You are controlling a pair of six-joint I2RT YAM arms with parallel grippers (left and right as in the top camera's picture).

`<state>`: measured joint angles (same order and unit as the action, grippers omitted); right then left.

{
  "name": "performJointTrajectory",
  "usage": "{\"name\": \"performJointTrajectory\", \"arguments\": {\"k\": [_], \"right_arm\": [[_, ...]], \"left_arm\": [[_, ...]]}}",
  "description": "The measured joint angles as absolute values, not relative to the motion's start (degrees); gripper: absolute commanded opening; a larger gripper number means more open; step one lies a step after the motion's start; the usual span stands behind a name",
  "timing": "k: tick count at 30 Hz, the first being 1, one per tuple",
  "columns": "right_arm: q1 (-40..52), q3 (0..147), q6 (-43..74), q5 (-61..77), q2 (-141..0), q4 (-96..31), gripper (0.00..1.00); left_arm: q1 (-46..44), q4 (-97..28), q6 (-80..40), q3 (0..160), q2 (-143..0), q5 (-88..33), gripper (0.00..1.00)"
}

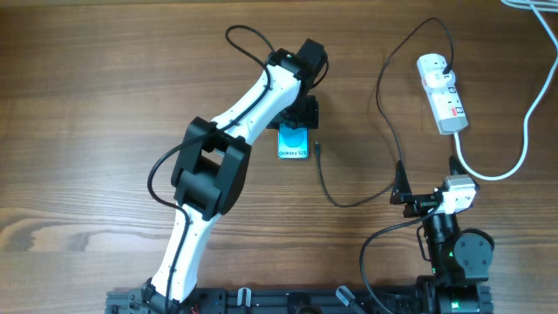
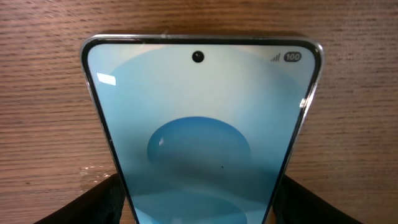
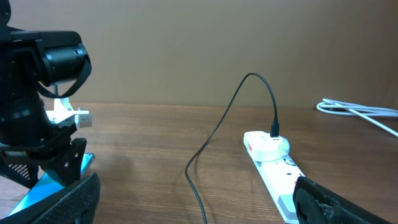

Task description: Plug charger to phone and switch on socket

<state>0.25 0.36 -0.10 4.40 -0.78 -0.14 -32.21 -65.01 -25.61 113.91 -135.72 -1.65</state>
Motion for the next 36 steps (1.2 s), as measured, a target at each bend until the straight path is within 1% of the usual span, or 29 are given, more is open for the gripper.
{"name": "performJointTrajectory", "arguments": {"k": [13,17,21,26,29,33,36], "right_arm": [[0.3,0.4,-0.1,4.4,-0.8,-0.1,1.0],[0.3,0.4,-0.1,4.4,-0.8,-0.1,1.0],[0.3,0.4,-0.1,4.4,-0.8,-0.1,1.0],[0.3,0.4,-0.1,4.4,-0.8,-0.1,1.0],[0.3,0.4,-0.1,4.4,-0.8,-0.1,1.0],[0.3,0.4,-0.1,4.4,-0.8,-0.2,1.0],[0.3,0.4,-0.1,4.4,-0.8,-0.1,1.0]], "left_arm": [[-32.0,-63.0,-25.8,111.0,-135.4,-1.8,0.76],[-32.0,-62.2,-25.8,110.7,-135.3,-1.8,0.89],[-32.2,-59.9,-26.0,109.4,-135.2,-1.6,0.96],[-32.7,-57.1,-26.7,107.4,-134.2,-0.1,0.95],[-32.7,-56.9,-26.9,107.3,-134.1,0.4,0.9],[-32.8,-56.9,-27.1,107.2,-134.1,1.5,0.9],[-33.5,-56.5,-27.1,106.6,-134.0,3.2,0.91]]}}
